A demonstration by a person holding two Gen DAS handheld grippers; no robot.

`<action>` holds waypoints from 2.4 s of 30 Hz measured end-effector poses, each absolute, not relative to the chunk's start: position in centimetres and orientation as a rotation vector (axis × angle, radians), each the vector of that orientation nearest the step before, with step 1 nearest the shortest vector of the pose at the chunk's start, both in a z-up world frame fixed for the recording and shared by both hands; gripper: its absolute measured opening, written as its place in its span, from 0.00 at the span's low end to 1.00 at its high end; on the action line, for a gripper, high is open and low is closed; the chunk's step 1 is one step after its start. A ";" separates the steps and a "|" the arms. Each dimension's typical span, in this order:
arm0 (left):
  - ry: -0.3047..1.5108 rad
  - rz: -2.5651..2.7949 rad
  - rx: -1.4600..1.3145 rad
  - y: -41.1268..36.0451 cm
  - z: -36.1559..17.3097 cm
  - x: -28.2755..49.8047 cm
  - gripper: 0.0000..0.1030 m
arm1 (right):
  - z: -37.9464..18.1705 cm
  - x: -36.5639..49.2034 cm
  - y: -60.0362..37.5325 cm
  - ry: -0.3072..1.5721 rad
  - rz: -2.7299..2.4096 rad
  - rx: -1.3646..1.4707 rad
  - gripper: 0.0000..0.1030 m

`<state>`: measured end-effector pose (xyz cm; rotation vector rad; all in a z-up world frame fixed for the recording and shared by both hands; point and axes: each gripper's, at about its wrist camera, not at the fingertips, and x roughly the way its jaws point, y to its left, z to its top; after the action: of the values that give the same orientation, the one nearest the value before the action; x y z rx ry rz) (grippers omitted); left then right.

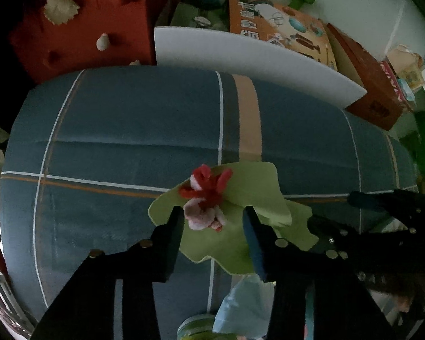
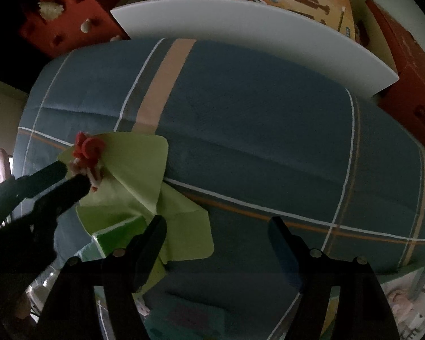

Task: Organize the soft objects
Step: 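Grasp the red-pink plush flower on the green cloth with the left tool, then grasp the slim green tissue pack with the right tool while the left tool holds the plush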

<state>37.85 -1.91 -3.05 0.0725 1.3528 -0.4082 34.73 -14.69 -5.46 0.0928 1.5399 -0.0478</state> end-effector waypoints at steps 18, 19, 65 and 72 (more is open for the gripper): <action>1.409 -0.367 0.153 -3.3 -4.7 39.9 0.31 | -5.9 34.5 -14.9 1.540 -0.002 0.106 0.75; 1.414 -0.367 0.146 -3.3 -4.8 39.9 0.31 | -5.9 34.6 -14.8 1.539 0.000 0.109 0.75; 1.440 -0.231 -0.012 7.5 -3.1 33.3 0.26 | -5.3 31.6 -6.7 1.589 0.083 -0.026 0.34; 1.443 -0.235 -0.013 6.9 -3.6 34.4 0.26 | -4.3 30.9 -7.7 1.573 0.086 -0.004 0.28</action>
<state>34.43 6.88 -3.59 -0.0132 1.4432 -0.2348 30.94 -7.69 -4.32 -0.0041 1.5727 0.0860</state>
